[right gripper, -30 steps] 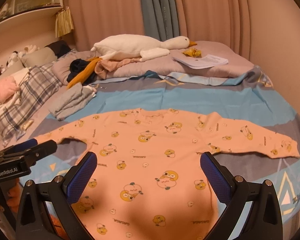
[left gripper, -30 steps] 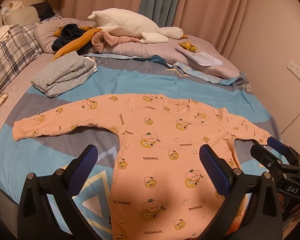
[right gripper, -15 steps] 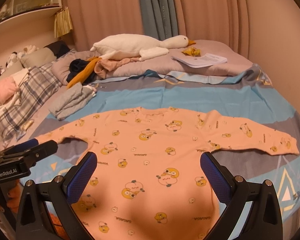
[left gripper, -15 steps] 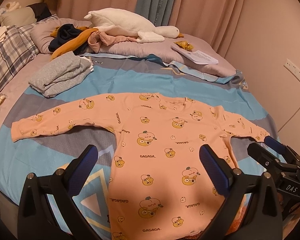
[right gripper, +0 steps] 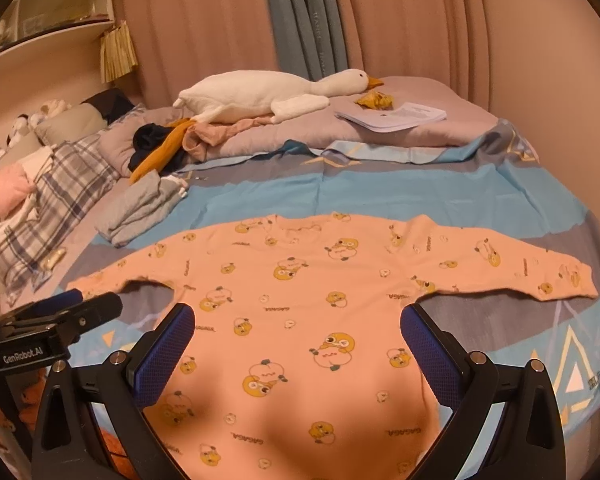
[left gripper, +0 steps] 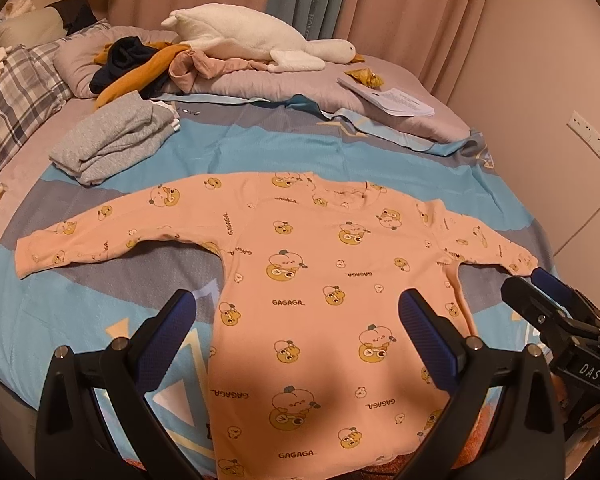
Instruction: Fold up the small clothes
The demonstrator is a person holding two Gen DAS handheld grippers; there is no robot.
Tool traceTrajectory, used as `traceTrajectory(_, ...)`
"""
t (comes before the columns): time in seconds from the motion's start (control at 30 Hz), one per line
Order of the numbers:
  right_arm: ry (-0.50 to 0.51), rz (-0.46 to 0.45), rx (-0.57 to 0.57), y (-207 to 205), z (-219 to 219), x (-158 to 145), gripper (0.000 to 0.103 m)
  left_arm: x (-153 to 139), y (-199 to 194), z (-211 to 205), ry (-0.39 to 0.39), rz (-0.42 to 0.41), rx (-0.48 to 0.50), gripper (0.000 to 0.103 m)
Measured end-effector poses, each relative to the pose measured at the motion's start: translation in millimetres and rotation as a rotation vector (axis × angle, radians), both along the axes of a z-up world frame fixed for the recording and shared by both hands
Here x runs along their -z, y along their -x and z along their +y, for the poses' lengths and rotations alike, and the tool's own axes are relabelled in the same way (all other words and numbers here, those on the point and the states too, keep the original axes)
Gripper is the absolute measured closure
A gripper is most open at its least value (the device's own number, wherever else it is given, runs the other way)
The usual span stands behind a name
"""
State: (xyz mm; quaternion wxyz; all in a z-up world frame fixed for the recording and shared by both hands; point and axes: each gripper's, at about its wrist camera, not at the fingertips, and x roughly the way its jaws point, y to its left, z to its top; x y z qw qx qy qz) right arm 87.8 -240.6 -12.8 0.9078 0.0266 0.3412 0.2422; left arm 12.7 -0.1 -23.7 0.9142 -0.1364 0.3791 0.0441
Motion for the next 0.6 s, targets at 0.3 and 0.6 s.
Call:
traceTrajectory(0.3,0.012,0.008,0.010,0.4,1.0,0.2,0.001,-1.2,-1.4,0.1,0.000,-0.020,0.007,0.002)
traceTrajectory(0.6,0.016,0.011,0.010,1.0,3.2,-0.3,0.001,0.9,-1.1,3.7,0.012,-0.016,0.008,0.002)
